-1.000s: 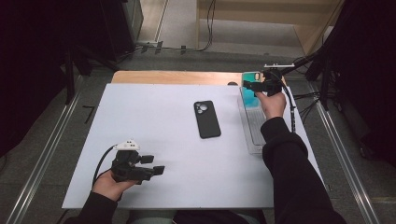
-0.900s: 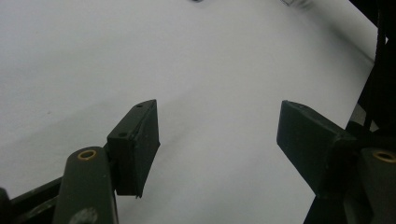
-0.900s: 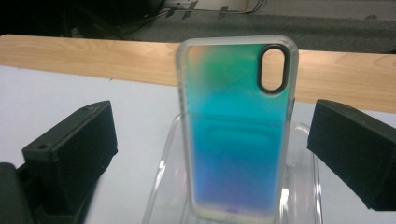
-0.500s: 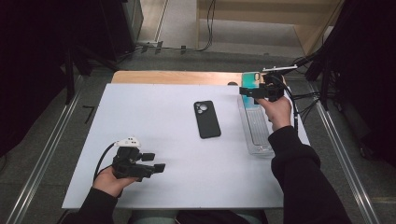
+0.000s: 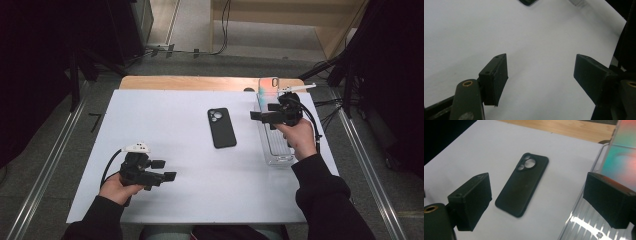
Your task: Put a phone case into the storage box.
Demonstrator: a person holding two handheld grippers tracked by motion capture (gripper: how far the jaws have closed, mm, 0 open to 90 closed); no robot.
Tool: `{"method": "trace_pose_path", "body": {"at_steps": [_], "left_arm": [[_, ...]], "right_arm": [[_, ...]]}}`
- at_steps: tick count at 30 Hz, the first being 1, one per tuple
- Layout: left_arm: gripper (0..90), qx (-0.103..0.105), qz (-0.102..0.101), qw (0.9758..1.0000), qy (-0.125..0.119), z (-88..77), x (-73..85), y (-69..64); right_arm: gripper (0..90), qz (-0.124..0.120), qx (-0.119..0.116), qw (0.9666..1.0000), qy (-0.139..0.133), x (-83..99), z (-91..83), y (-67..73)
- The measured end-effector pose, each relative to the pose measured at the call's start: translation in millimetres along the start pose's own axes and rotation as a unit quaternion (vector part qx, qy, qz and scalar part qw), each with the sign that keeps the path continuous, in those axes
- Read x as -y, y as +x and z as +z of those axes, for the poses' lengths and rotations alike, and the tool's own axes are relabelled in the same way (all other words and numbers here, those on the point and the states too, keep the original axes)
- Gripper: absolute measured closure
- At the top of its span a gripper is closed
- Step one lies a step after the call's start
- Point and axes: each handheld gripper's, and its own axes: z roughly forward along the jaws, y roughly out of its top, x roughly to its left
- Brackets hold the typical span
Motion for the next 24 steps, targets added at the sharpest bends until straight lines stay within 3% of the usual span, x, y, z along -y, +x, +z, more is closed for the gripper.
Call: {"method": "trace_pose_path", "body": {"at_steps": [2, 10, 13, 24], "left_arm": [[27.2, 0.002, -0.006, 1.0000, -0.002, -0.1, -1.5, 2.8], [27.3, 0.003, -0.004, 1.0000, -0.001, 0.0, -4.3, 6.4], [27.3, 0.004, -0.006, 1.0000, -0.004, 0.1, -5.2, 7.4], [27.3, 0.014, 0.000, 0.9999, -0.003, 1.8, -5.9, 3.1]], "right_arm": [[13.0, -0.008, -0.006, 1.0000, 0.002, 4.8, -2.4, 4.4], [13.8, -0.038, -0.037, 0.9985, 0.012, 22.3, -6.5, 24.6], [14.0, -0.053, -0.037, 0.9978, 0.017, 30.0, -7.8, 31.9], [17.5, -0.063, -0.065, 0.9957, 0.019, 59.9, -22.0, 49.4]]}}
